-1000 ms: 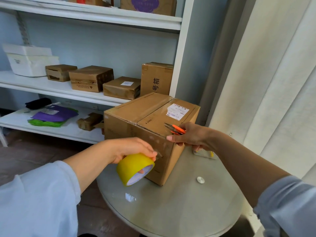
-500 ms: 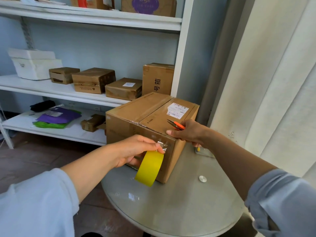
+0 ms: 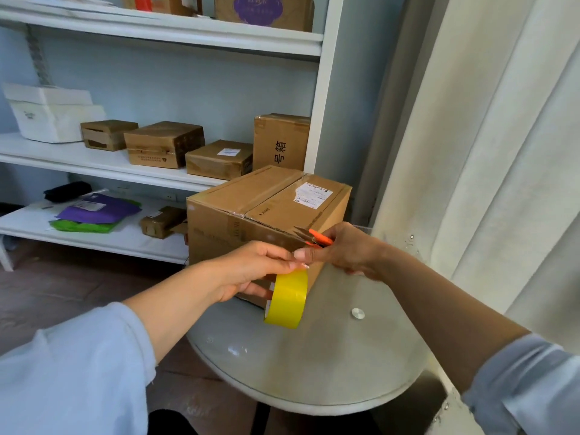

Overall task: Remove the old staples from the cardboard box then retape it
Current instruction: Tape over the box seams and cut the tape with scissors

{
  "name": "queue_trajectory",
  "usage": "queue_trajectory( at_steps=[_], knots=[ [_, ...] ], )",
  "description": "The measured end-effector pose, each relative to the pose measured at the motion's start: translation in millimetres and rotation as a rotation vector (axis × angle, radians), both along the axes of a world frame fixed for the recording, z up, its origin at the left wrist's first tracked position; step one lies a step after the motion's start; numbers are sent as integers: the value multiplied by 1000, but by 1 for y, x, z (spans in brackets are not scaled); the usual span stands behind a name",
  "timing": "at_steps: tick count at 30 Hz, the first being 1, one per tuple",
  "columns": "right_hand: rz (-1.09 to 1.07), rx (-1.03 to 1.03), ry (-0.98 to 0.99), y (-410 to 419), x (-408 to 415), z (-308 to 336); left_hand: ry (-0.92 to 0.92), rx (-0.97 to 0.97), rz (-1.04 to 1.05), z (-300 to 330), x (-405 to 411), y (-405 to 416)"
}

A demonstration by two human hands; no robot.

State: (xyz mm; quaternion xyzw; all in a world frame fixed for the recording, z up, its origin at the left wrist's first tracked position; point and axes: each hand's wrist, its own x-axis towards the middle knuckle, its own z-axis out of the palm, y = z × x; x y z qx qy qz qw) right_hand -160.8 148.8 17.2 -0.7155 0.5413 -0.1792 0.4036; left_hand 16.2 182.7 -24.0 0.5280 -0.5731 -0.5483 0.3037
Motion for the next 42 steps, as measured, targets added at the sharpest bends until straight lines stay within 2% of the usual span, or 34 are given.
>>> queue_trajectory(
  at_steps=[4, 12, 18, 22, 33, 37, 39, 41, 42],
  knots=[
    [-68, -102, -114, 11, -7, -5, -1, 3, 1, 1, -14, 5],
    [-55, -216, 17, 15, -19, -16, 26, 117, 56, -8, -38, 7],
    [-55, -196, 13, 14, -31, -29, -24, 191, 7, -13, -53, 0],
    [-40, -160, -1, 11, -36, -36, 52, 256, 2, -24, -64, 0],
    [-215, -172, -1, -16, -71, -49, 169, 68, 258, -46, -115, -23],
    [-246, -189, 44, -26, -79, -54, 53, -19, 189, -53, -126, -31],
    [-250, -171, 73, -31, -83, -55, -222, -153, 93, -51, -125, -31],
    [-283, -153, 63, -34, -87, -56, -637, -515, 77, -41, -119, -24],
    [-306, -141, 43, -37, -87, -57, -763, -755, 120, -31, -113, -19]
  ],
)
